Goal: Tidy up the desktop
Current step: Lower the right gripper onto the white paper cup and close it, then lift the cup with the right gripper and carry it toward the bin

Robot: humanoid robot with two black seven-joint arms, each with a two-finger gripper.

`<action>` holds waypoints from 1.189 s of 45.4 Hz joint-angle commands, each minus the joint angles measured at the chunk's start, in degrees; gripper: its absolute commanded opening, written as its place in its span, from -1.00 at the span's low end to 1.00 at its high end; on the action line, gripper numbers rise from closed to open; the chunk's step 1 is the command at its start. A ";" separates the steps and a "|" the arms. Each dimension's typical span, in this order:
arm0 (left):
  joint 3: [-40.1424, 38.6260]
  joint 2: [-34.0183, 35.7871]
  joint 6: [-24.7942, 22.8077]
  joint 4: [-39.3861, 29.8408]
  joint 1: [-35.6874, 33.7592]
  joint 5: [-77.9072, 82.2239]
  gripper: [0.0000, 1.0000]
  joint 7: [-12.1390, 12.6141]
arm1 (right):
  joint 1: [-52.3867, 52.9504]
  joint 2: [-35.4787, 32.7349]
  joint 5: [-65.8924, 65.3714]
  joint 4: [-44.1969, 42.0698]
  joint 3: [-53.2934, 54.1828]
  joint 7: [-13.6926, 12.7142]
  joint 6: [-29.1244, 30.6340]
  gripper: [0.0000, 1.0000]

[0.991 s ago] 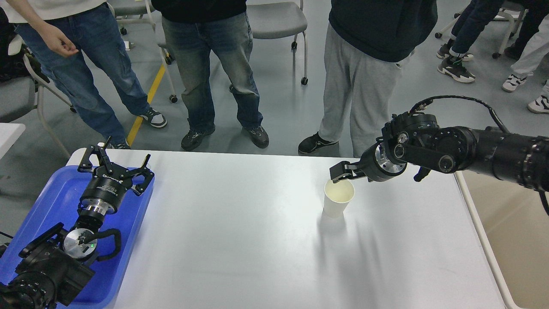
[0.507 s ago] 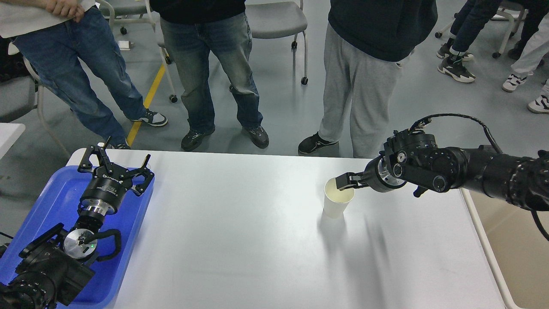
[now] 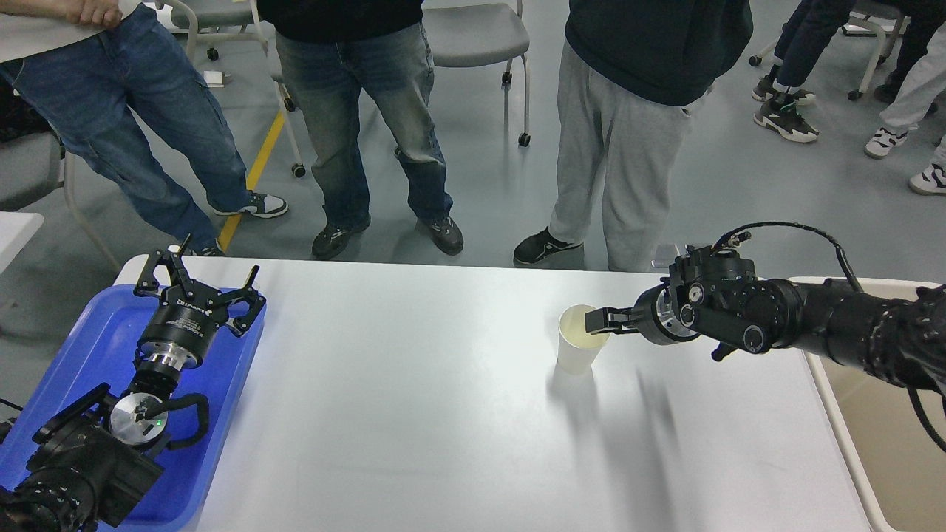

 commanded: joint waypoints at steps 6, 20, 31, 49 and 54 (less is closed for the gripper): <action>0.01 0.00 0.00 0.00 0.00 0.00 1.00 0.00 | -2.46 0.12 -0.04 -0.98 0.91 0.06 -2.95 0.88; 0.01 0.00 0.00 0.00 0.00 0.00 1.00 0.00 | -2.98 2.15 -0.13 -0.98 1.00 0.23 -3.66 0.06; 0.01 0.00 0.00 0.00 0.00 0.00 1.00 0.00 | -2.90 2.15 -0.04 -0.89 1.00 0.15 -3.57 -0.96; 0.01 0.00 0.00 0.00 0.00 0.00 1.00 0.00 | -0.97 0.74 0.40 -0.19 0.73 0.14 -2.87 -1.00; 0.01 0.00 0.00 0.00 0.00 0.00 1.00 0.00 | 1.67 -2.15 1.10 1.56 0.38 0.23 -1.29 -1.00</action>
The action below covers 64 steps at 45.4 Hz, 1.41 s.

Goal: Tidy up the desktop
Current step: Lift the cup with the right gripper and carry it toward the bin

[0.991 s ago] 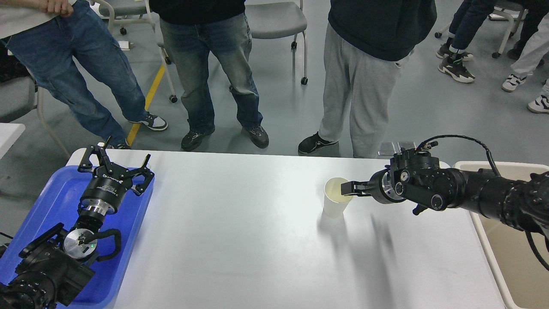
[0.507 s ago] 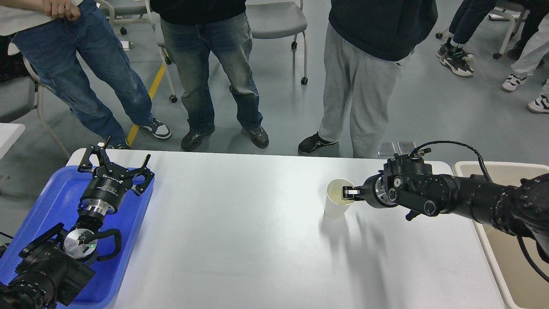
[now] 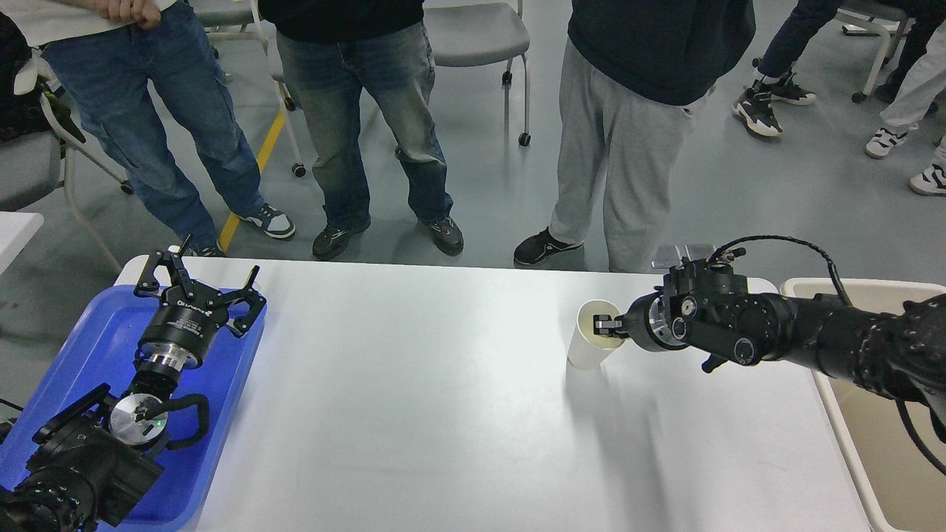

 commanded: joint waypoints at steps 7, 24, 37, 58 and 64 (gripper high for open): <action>0.00 0.00 0.00 0.00 0.00 0.00 1.00 0.00 | 9.16 -9.41 1.57 7.30 -1.18 -0.08 4.12 -1.00; 0.00 0.00 0.00 0.00 0.00 0.00 1.00 0.00 | 29.11 -25.15 4.82 20.83 -8.03 -0.43 11.59 -1.00; 0.00 0.00 0.00 0.00 0.00 0.00 1.00 0.00 | 35.72 -32.36 6.66 21.72 -7.51 -1.66 14.76 -1.00; 0.00 0.09 0.00 0.00 0.00 0.00 1.00 0.00 | 29.22 -42.65 32.22 13.99 -7.16 -3.42 -2.89 -1.00; -0.09 0.00 0.00 0.00 0.00 0.00 1.00 0.00 | 22.28 -42.73 41.10 11.00 -6.37 -3.42 -14.49 -1.00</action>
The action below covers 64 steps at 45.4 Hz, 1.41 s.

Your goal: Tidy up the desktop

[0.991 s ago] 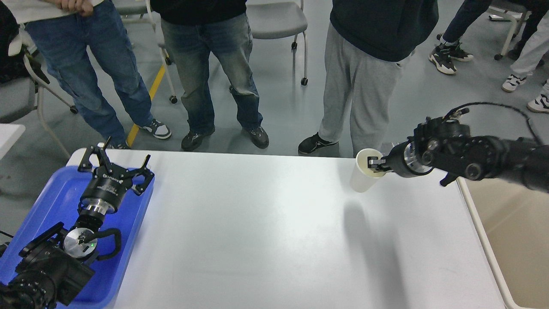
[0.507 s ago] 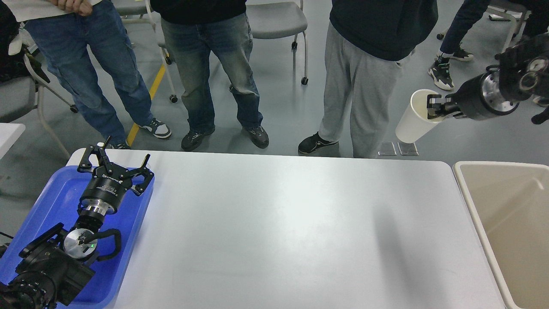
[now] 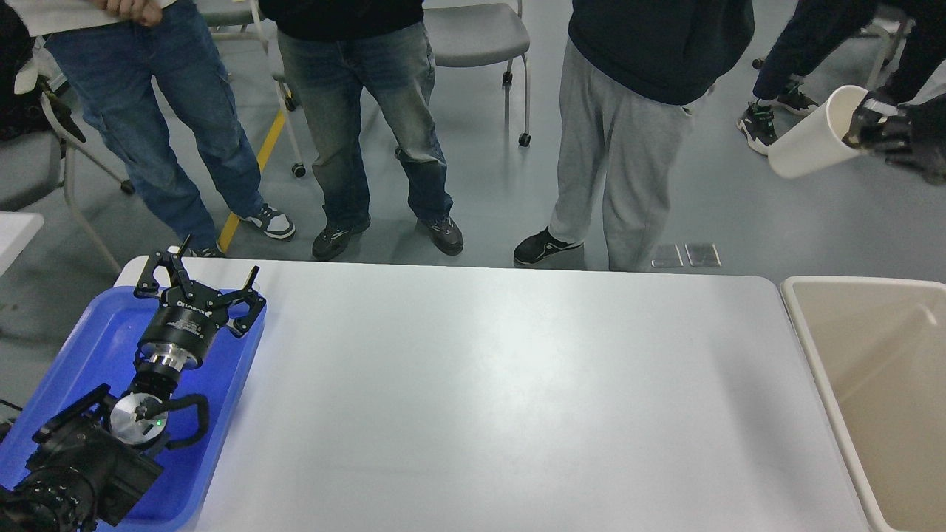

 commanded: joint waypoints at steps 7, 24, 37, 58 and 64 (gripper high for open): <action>-0.04 -0.01 0.00 0.00 0.00 0.00 1.00 0.00 | -20.29 0.64 24.18 -10.42 12.05 -0.43 -32.14 -1.00; -0.04 0.07 0.00 0.00 0.00 0.00 1.00 0.00 | -44.29 20.85 25.95 -44.78 37.64 -3.15 -40.60 -1.00; 0.05 0.07 0.00 0.00 0.00 0.00 1.00 0.00 | -52.20 25.35 26.12 -49.72 48.01 -3.33 -40.51 -1.00; -0.04 0.07 0.00 0.00 0.00 0.00 1.00 0.00 | -59.15 25.43 26.21 -49.63 56.45 -4.03 -34.09 -1.00; 0.05 0.07 0.00 0.00 0.00 0.00 1.00 0.00 | -59.32 25.43 26.21 -49.63 56.54 -3.86 -31.99 -1.00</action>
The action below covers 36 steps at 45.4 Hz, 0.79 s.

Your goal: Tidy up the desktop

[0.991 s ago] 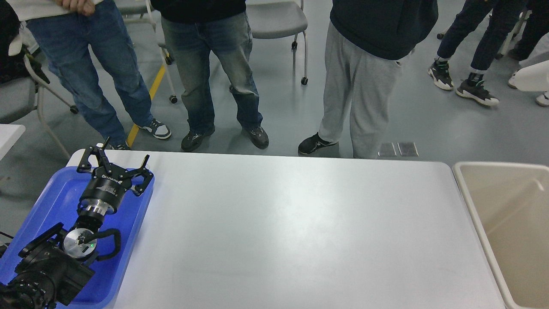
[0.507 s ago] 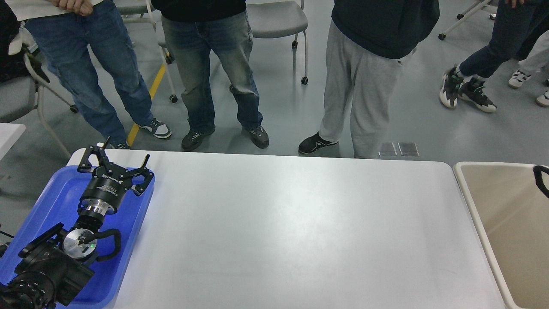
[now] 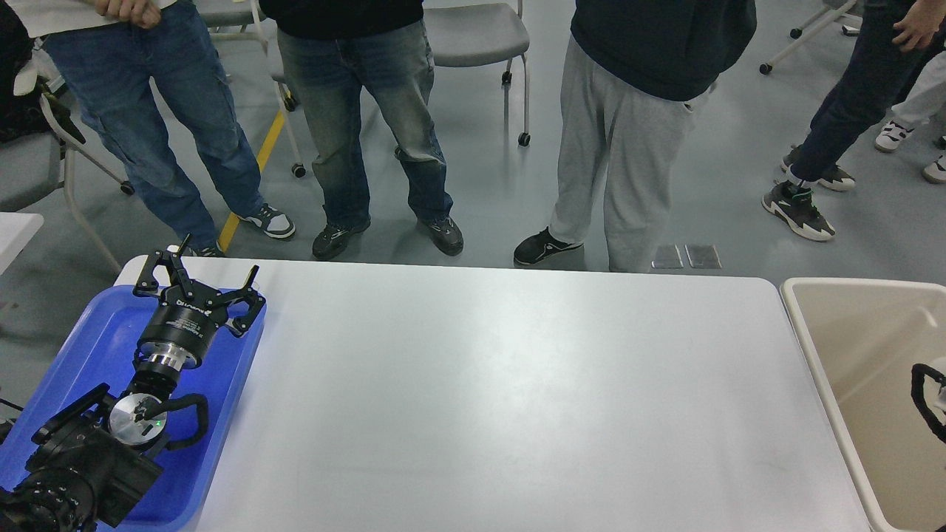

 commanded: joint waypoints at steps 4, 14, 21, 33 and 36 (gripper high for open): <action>0.04 0.00 0.00 0.00 0.00 -0.09 1.00 0.00 | -1.92 0.30 0.06 -0.38 2.18 0.30 5.07 -1.00; 0.04 0.00 0.00 0.09 0.00 -0.09 1.00 0.00 | -2.10 0.30 0.06 -0.47 2.18 0.56 8.23 -1.00; 0.04 0.00 0.00 0.09 0.00 -0.09 1.00 0.00 | -2.36 0.30 0.06 -0.47 2.18 1.09 9.29 -0.63; 0.04 0.00 0.00 0.09 0.00 -0.09 1.00 0.00 | -2.36 0.30 -0.03 -0.47 2.18 1.88 9.20 1.00; 0.04 0.00 0.00 0.09 0.00 -0.09 1.00 0.00 | -2.36 0.30 -0.11 -0.38 1.39 1.88 9.20 1.00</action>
